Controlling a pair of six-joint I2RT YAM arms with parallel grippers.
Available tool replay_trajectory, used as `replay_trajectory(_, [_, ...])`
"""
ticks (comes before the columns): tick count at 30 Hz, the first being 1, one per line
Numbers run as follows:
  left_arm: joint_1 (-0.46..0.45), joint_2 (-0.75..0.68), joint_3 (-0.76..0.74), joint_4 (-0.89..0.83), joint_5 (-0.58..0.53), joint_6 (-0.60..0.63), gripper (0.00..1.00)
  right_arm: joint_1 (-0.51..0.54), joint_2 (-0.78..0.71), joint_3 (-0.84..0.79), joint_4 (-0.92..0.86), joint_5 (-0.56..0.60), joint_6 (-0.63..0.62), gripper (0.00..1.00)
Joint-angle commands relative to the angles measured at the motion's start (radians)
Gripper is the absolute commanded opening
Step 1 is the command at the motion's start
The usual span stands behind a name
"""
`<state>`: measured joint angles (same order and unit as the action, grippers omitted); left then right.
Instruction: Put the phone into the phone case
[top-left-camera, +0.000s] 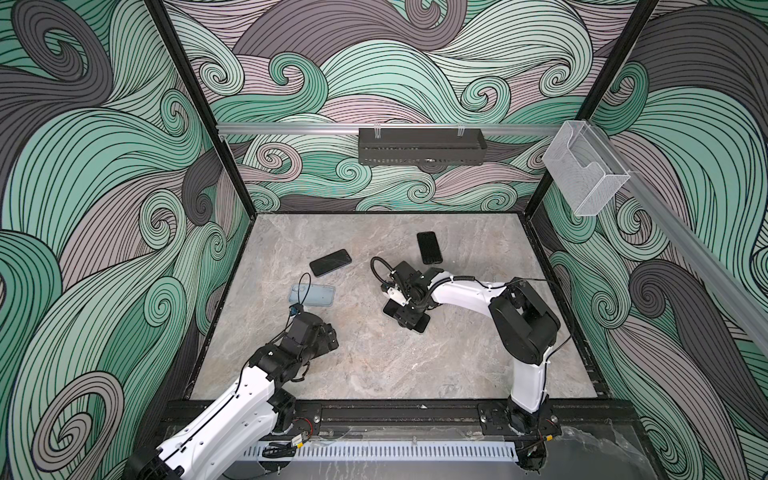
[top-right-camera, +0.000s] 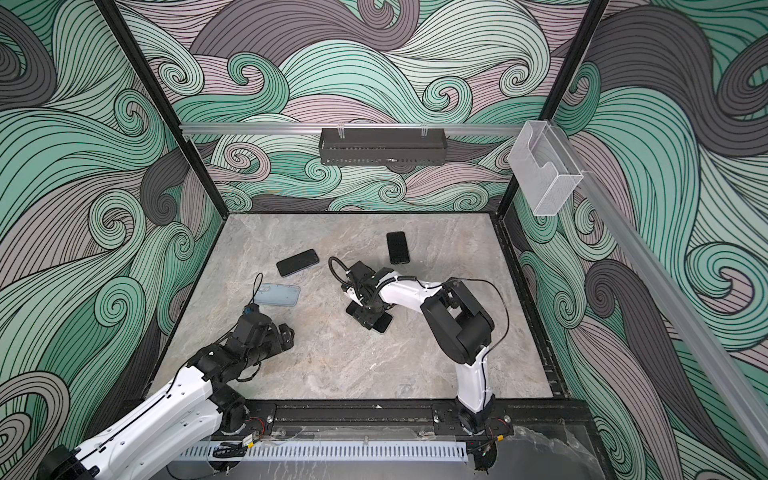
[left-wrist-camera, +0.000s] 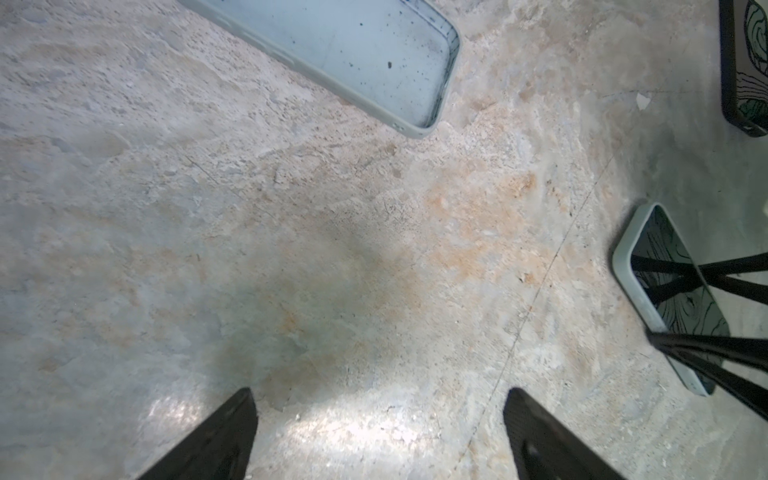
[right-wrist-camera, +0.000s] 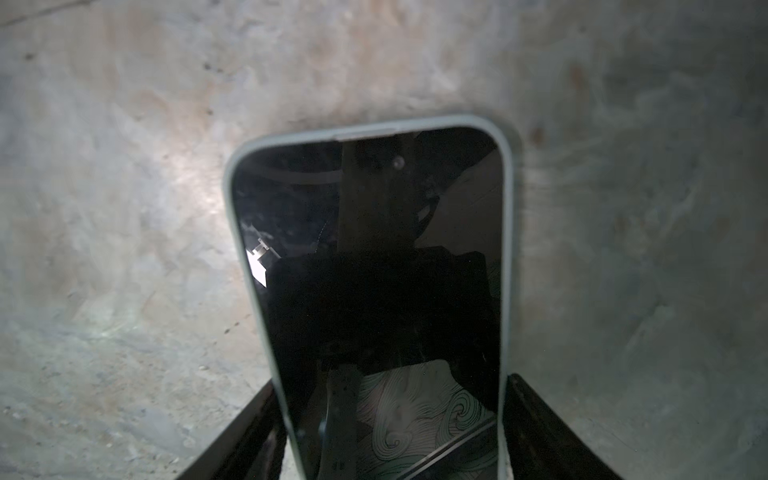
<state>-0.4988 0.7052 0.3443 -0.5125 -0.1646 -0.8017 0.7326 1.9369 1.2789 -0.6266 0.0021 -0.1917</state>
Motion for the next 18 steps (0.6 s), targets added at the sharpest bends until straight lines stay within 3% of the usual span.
replay_trajectory(1, [0.008,0.012,0.044,0.002,0.011,0.025,0.95,-0.051,-0.042,0.012,-0.009,0.014,0.092,0.32])
replay_trajectory(13, [0.011,0.078,0.09,0.016,0.039,0.065,0.95,-0.205,-0.101,0.063,0.036,0.142,0.193,0.26])
replay_trajectory(18, [0.011,0.07,0.096,0.002,0.052,0.085,0.95,-0.289,-0.075,0.119,0.045,0.122,0.222,0.25])
